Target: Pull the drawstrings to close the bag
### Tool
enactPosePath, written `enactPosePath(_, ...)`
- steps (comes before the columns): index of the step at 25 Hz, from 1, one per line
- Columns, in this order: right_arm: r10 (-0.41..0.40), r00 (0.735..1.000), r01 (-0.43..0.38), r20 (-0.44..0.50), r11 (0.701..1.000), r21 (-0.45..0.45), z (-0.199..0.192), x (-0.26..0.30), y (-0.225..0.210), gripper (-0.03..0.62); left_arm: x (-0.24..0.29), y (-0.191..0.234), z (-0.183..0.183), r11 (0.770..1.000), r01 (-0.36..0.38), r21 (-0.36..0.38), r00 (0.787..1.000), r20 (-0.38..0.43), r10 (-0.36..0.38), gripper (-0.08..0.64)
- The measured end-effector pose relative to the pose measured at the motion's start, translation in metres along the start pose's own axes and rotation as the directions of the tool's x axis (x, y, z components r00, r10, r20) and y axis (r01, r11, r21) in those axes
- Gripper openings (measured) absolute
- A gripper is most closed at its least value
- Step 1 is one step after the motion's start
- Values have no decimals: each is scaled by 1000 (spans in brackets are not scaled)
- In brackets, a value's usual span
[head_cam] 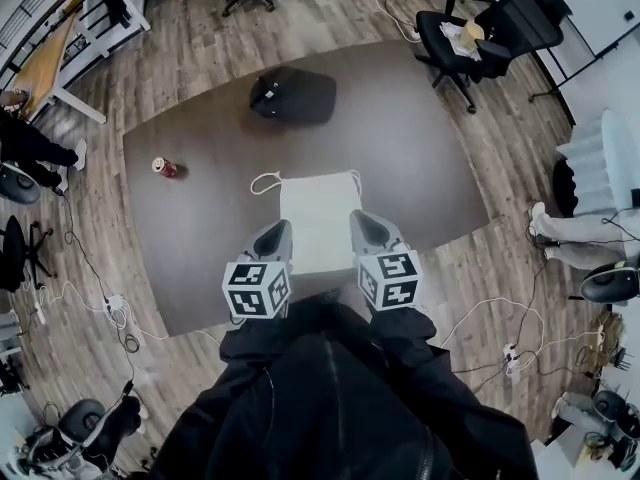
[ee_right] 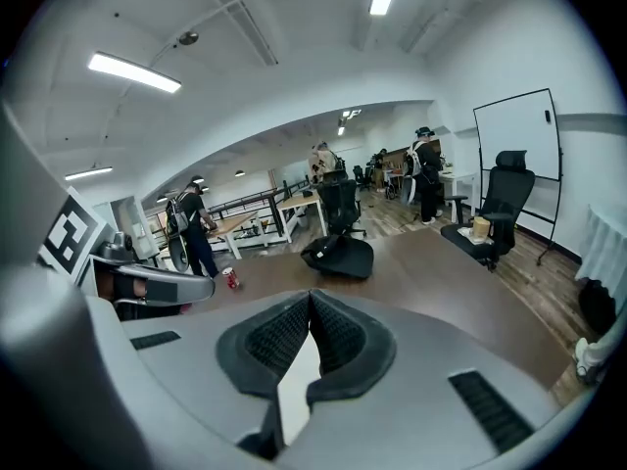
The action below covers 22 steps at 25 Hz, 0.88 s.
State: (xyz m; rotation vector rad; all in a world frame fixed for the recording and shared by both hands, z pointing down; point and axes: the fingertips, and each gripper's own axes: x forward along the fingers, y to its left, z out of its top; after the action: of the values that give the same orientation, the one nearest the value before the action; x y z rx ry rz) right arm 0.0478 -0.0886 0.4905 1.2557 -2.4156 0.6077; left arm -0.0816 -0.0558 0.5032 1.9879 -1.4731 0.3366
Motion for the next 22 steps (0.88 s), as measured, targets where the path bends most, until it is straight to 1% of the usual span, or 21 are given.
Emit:
enactPosePath(4,-27,998,28,-59,1000,12,-12,28,-17,21,32,28,-6,1000,-11,2,999,-50,11,32)
enactPosePath(8,-38,993,39,-109,999,13,-20,56,-23,21,52,63,-11,999,-29,-19,995,-94,27,32)
enactPosePath(13,-62,983,67,-175,997,23,-40,87,-48,21,89,94,-28,999,-47,-15,983,-179,43,32)
enactPosePath(15,-71,976,79,-204,996,33,-50,100,-64,21,106,104,-36,998,-51,-42,977,-210,41,32)
enactPosePath(18,-81,968,98,-237,993,64,-65,119,-85,21,129,121,-47,992,-79,-95,967,-248,53,32)
enactPosePath(22,-87,961,115,-262,989,93,-81,143,-106,23,158,137,-57,988,-107,-109,961,-266,75,32)
